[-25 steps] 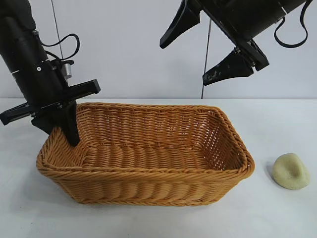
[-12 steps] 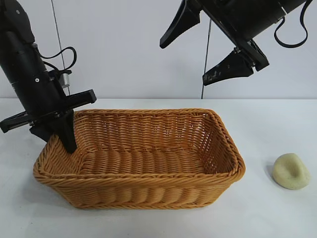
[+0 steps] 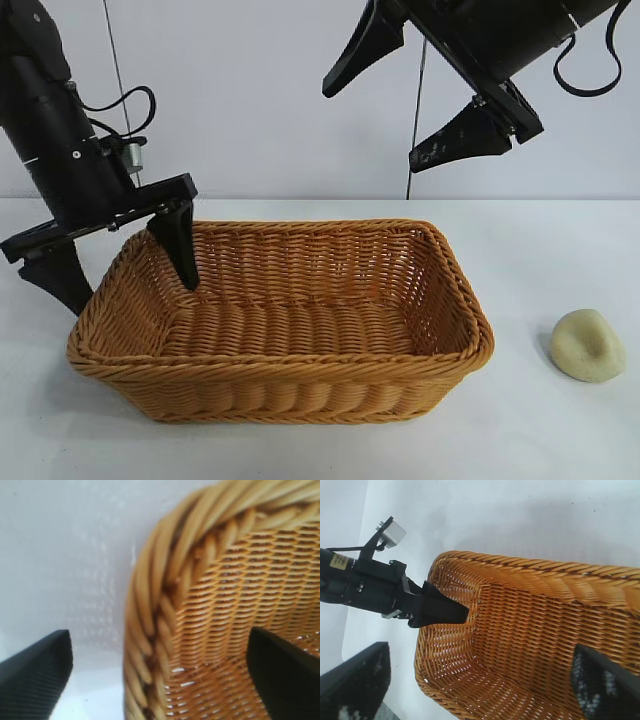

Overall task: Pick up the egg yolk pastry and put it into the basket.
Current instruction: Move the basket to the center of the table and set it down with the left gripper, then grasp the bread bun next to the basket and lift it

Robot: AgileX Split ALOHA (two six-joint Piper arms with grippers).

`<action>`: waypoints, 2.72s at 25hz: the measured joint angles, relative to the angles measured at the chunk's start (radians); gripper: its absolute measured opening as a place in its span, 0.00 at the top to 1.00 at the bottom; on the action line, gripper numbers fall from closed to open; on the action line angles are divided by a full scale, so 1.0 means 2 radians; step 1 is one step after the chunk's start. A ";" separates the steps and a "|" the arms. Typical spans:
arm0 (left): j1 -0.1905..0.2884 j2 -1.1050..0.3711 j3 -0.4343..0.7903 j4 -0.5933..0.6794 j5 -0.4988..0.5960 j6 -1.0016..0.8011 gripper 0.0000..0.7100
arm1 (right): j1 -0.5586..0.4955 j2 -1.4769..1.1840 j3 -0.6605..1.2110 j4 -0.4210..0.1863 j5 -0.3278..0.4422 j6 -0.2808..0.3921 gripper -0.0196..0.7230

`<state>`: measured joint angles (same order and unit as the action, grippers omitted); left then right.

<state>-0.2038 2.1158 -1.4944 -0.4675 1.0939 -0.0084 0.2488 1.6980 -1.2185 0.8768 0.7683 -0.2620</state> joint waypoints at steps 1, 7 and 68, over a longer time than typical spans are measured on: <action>0.000 0.000 -0.013 0.005 0.017 0.000 0.03 | 0.000 0.000 0.000 0.000 0.000 0.000 0.04; 0.000 -0.026 -0.111 0.054 0.053 -0.010 0.02 | 0.000 0.000 0.000 0.000 0.000 0.001 0.04; 0.107 -0.888 0.496 0.200 -0.014 0.000 0.02 | 0.000 0.000 0.000 0.000 0.012 0.002 0.04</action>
<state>0.0105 0.3402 -0.5027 -0.0672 1.0659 -0.0086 0.2488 1.6980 -1.2185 0.8768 0.7921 -0.2590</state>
